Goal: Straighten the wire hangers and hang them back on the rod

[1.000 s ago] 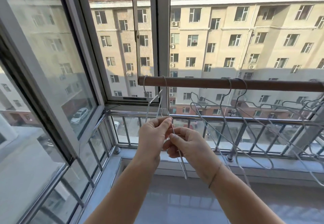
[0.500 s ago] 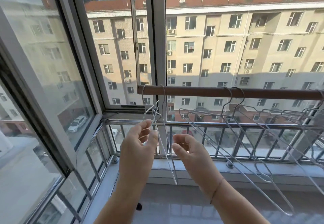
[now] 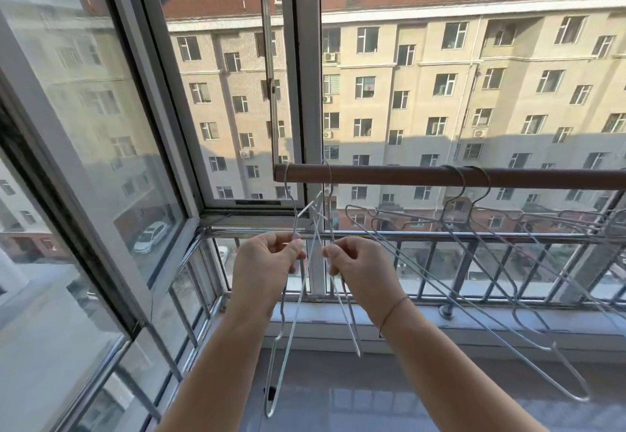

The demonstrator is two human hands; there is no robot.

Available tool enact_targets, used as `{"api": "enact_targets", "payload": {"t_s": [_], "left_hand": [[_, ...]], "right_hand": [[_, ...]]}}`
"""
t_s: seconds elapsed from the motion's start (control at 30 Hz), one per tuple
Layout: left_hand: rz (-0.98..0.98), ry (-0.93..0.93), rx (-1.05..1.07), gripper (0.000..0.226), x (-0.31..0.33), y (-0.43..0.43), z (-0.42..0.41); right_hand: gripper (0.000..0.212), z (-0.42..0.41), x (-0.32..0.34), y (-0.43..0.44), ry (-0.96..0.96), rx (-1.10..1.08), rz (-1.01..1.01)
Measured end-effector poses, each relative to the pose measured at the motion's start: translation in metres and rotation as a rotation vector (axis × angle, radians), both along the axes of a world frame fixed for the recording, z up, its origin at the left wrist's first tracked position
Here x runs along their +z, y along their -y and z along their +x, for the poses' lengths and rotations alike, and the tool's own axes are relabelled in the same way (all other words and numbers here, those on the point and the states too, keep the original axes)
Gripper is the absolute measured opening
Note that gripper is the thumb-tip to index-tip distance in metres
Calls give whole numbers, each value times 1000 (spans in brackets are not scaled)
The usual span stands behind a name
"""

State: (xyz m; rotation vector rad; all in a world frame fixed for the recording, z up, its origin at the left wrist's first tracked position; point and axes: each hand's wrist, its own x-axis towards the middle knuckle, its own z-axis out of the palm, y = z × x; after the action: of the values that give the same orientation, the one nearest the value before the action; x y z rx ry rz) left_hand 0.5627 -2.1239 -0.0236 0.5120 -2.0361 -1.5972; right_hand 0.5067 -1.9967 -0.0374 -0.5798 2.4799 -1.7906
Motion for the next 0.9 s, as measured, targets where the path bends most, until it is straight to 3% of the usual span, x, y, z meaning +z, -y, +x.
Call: {"api": "enact_targets", "payload": {"t_s": [0.3,0.53,0.9], "left_hand": [[-10,-69,37,15,-1,-6,2],[-103,-52,116,5,-6,-1,4],[-159,-54,152,7,-8,-1,4]], "right_hand": [[19,1,-5,-28,9,-47,-48],[20,3,-1,-29,54,-36,-67],[20,9,9,-21,110,-7,-186]]}}
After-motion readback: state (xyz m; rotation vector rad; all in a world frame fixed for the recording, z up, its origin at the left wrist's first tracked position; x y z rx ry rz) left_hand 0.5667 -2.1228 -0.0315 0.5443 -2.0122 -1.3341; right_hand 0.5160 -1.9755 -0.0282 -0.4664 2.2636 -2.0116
